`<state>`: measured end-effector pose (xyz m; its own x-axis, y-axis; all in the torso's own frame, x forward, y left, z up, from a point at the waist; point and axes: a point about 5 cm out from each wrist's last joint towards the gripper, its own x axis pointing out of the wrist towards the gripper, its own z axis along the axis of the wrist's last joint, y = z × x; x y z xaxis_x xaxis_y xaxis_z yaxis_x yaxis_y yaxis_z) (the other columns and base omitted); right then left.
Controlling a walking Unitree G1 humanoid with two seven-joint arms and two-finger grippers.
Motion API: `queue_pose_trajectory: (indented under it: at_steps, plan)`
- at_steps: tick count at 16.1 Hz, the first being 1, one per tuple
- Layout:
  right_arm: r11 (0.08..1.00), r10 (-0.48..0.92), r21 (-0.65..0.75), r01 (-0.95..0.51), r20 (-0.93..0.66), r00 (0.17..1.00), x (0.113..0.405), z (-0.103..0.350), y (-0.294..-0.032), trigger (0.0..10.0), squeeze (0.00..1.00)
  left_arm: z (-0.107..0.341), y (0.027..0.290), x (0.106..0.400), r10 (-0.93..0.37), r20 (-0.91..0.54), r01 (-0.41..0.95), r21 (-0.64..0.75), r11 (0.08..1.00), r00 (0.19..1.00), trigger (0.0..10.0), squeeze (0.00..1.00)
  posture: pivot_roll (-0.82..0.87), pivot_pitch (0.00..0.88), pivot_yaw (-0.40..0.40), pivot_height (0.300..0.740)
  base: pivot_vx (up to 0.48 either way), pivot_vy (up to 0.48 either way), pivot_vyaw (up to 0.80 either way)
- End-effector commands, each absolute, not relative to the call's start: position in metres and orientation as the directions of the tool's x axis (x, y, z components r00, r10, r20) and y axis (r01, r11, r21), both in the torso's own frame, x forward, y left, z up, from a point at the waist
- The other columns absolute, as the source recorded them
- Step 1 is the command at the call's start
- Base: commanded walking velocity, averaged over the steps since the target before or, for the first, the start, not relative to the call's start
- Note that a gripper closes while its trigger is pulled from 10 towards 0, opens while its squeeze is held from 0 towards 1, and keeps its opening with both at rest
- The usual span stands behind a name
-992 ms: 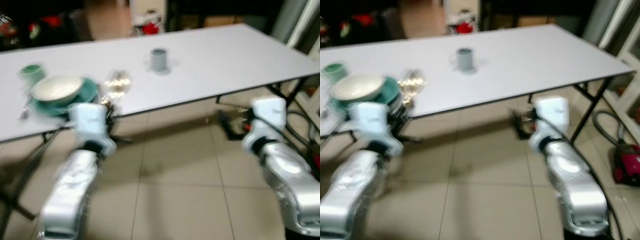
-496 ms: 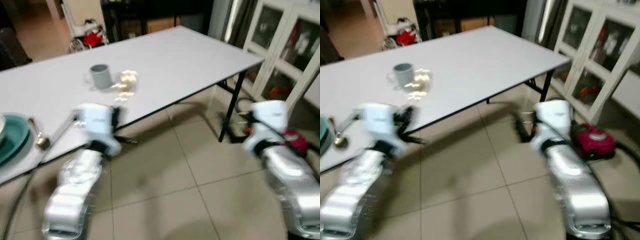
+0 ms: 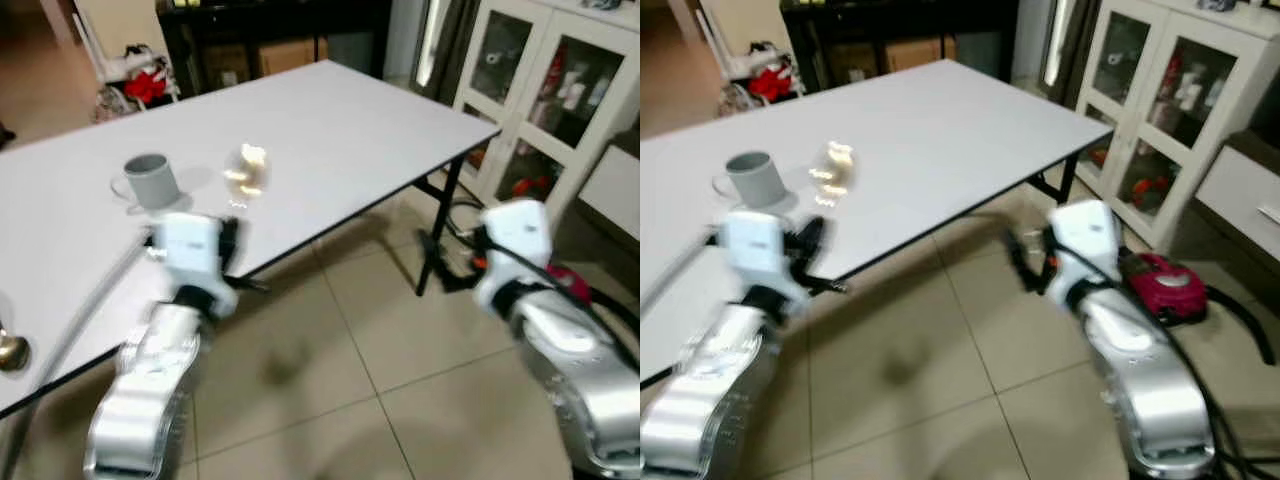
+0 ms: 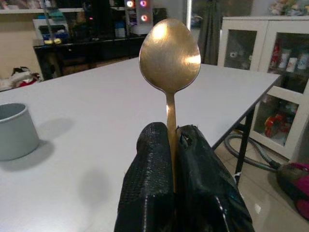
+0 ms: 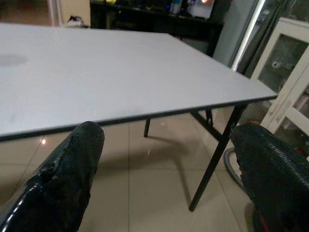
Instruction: Setting the table
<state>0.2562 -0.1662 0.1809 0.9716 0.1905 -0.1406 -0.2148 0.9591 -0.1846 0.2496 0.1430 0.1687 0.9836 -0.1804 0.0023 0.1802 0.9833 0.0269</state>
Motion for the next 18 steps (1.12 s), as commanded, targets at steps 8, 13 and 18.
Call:
queue_pose_trajectory:
  at_steps: [8, 13, 18]
  plan:
    - [0.941, 0.256, -0.200, -0.273, -0.106, 0.961, 0.256, 0.186, -0.151, 10.0, 0.00, 0.173, 0.158, 0.246, -0.117, 0.015, 0.116, 0.056, 0.992, 0.993, 10.0, 0.00, -0.08, 0.000, 0.013, 0.740, 0.336, 0.000, 0.00]
    - [0.913, 0.352, -0.169, -0.370, -0.131, 0.927, 0.254, 0.184, -0.142, 10.0, 0.00, 0.165, 0.172, 0.244, -0.002, -0.036, 0.004, 0.063, 0.998, 0.999, 10.0, 0.00, -0.07, 0.000, 0.010, 0.740, 0.123, 0.000, 0.00]
    - [0.859, 0.463, -0.164, -0.485, -0.154, 0.873, 0.253, 0.184, -0.132, 10.0, 0.00, 0.148, 0.187, 0.249, 0.121, -0.162, -0.108, 0.088, 0.990, 0.979, 10.0, 0.00, -0.07, 0.000, 0.010, 0.740, 0.000, 0.000, 0.00]
